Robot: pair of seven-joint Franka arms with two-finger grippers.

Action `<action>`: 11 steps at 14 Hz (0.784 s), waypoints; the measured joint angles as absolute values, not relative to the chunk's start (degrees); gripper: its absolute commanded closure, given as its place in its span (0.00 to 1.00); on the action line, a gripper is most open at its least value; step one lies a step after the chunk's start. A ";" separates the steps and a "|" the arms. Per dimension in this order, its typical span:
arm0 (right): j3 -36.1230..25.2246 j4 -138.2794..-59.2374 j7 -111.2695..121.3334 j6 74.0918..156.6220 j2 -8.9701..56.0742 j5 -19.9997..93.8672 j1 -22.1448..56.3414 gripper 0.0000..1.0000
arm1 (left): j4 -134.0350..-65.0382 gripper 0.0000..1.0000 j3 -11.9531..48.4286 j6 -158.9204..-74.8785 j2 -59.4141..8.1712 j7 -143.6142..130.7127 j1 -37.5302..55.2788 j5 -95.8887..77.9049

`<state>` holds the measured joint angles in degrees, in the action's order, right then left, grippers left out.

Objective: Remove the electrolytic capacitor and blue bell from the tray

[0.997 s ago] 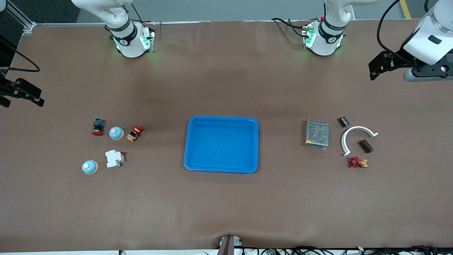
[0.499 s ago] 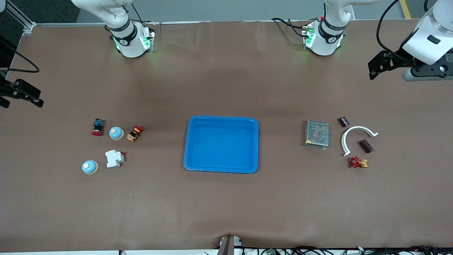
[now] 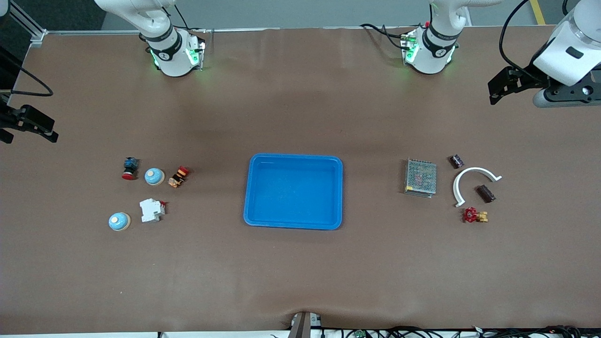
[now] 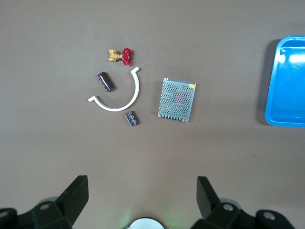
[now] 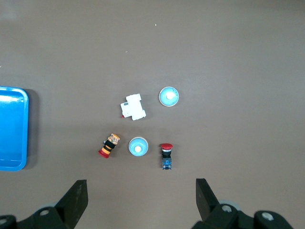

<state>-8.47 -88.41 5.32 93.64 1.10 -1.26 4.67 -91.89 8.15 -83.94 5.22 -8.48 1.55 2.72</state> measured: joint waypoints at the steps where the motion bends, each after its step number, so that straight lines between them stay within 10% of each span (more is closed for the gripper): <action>1: -8.47 -88.41 5.31 93.65 1.10 -1.26 4.67 0.00 | -91.89 0.00 8.15 -83.79 5.22 -8.48 1.55 2.72; 11: -8.46 -88.42 5.31 93.65 1.10 -1.26 4.69 0.00 | -91.01 0.00 8.13 -83.71 5.06 -6.02 1.52 2.72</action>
<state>-8.46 -88.42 5.31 93.65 1.10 -1.26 4.69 -91.01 8.13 -83.71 5.06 -6.02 1.52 2.72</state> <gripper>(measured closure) 0.000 0.000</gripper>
